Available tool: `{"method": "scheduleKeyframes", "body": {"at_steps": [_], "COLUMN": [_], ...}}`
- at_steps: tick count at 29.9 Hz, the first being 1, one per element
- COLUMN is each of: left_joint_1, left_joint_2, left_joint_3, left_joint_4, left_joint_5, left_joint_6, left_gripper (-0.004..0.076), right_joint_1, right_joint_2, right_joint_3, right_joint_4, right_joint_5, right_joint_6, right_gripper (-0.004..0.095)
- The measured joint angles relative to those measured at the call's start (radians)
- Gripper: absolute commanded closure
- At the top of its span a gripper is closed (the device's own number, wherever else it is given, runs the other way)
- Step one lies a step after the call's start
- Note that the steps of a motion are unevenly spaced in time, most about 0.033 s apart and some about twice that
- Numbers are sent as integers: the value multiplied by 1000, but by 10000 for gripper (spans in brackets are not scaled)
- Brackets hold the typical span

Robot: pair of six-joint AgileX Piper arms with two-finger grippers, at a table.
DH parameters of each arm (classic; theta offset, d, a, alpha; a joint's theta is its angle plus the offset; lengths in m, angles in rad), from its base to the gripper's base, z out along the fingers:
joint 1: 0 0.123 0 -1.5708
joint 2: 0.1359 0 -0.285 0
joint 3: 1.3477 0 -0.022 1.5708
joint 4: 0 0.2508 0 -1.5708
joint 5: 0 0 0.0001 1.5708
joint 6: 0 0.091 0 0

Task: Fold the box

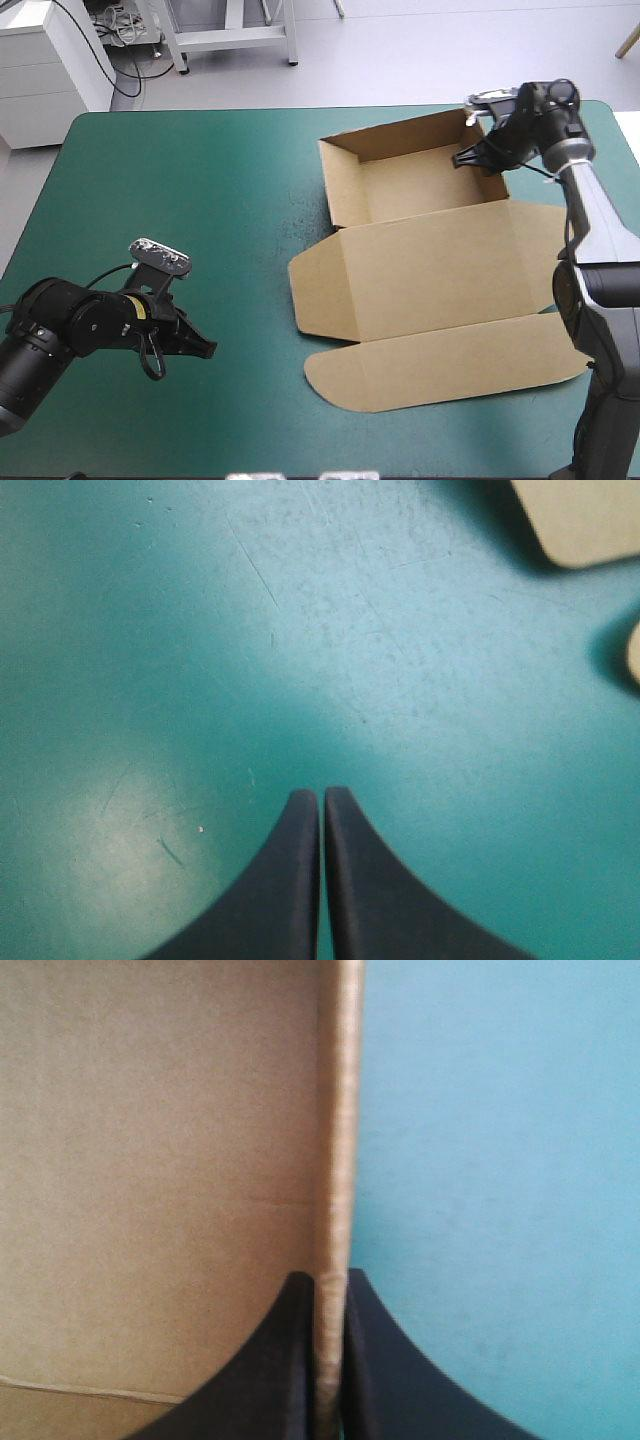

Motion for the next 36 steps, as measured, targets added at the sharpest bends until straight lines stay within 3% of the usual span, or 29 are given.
{"method": "scheduleKeyframes", "body": {"at_steps": [12, 19, 22, 27, 29, 31, 36], "left_joint_1": [0, 0, 0, 0, 0, 0, 0], "left_joint_2": [0, 0, 0, 0, 0, 0, 0], "left_joint_3": [0, 0, 0, 0, 0, 0, 0], "left_joint_4": [5, 9, 9, 9, 9, 9, 11], "left_joint_5": [2, 1, -4, -25, -26, -26, -27], "left_joint_6": [0, 0, 0, 0, 0, 0, 0], "left_gripper": [731, 731, 731, 731, 731, 731, 731], "right_joint_1": [-335, -445, -457, -458, -458, -458, -458], "right_joint_2": [1, 1, 1, 1, 1, 1, -11], "right_joint_3": [-6, -6, -6, -6, -6, -8, -13], "right_joint_4": [-12, -12, -15, 4, 4, 6, 22], "right_joint_5": [3, 6, 6, 6, 6, 6, 5], "right_joint_6": [12, 27, 27, 18, 16, 15, 15], "right_gripper": [929, 915, 820, 476, 388, 359, 392]}}
